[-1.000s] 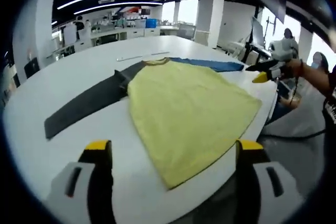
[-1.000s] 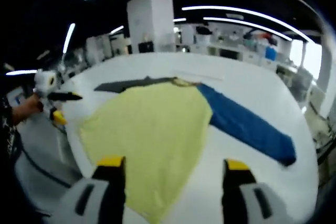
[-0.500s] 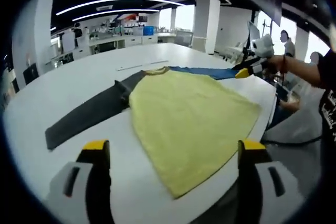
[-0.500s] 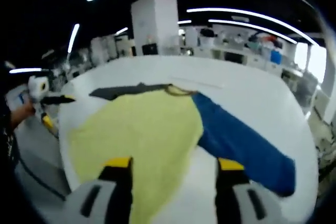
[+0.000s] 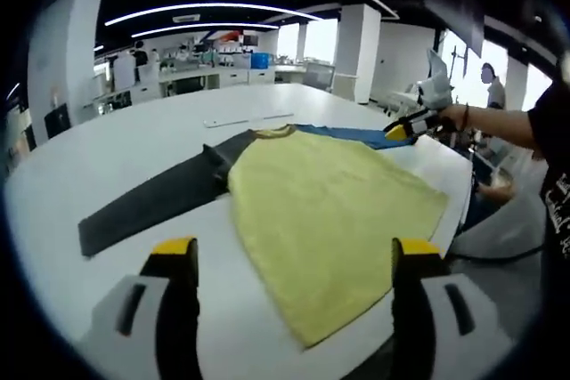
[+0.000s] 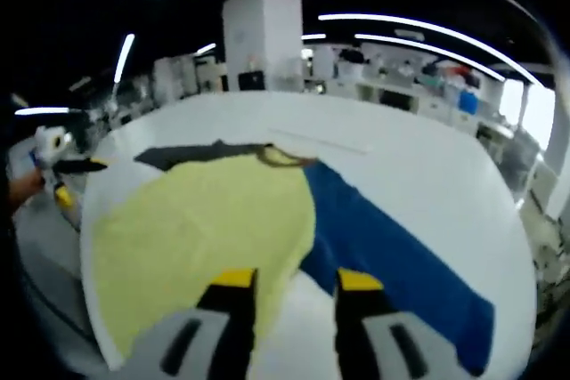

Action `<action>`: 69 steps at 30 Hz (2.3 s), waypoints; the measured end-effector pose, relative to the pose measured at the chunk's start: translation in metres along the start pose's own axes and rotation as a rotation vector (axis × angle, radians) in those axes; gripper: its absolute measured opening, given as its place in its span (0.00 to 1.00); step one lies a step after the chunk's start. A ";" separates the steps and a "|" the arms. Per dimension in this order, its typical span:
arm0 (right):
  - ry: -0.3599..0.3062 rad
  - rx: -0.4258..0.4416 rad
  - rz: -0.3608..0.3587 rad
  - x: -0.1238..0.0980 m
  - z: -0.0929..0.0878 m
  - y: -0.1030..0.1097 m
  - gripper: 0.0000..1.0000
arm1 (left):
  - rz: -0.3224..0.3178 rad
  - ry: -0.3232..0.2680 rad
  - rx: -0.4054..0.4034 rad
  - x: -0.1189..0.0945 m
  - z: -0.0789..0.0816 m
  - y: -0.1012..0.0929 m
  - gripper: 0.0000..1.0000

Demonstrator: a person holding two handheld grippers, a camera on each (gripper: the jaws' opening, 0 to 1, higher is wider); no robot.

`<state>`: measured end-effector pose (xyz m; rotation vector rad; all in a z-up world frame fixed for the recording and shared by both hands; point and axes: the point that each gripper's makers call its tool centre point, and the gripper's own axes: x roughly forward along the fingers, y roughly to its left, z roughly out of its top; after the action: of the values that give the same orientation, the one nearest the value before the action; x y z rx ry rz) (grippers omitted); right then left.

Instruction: Fold the garment on the visible template until the final outline fits inside the template.

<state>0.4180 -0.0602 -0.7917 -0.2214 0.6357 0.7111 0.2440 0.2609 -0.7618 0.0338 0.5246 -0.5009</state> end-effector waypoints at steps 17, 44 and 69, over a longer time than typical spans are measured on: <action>0.148 -0.176 0.017 0.047 -0.023 -0.013 0.12 | -0.020 0.063 0.012 0.010 -0.012 -0.007 0.86; 0.106 -0.162 -0.034 0.035 0.002 -0.029 0.00 | -0.008 0.087 -0.006 0.006 -0.019 -0.005 0.83; 0.025 0.026 -0.122 0.018 0.013 -0.045 0.10 | -0.019 -0.004 -0.021 0.005 -0.002 -0.001 0.87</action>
<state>0.4647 -0.0790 -0.7940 -0.2434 0.6492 0.5834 0.2466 0.2580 -0.7655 0.0081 0.5269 -0.5138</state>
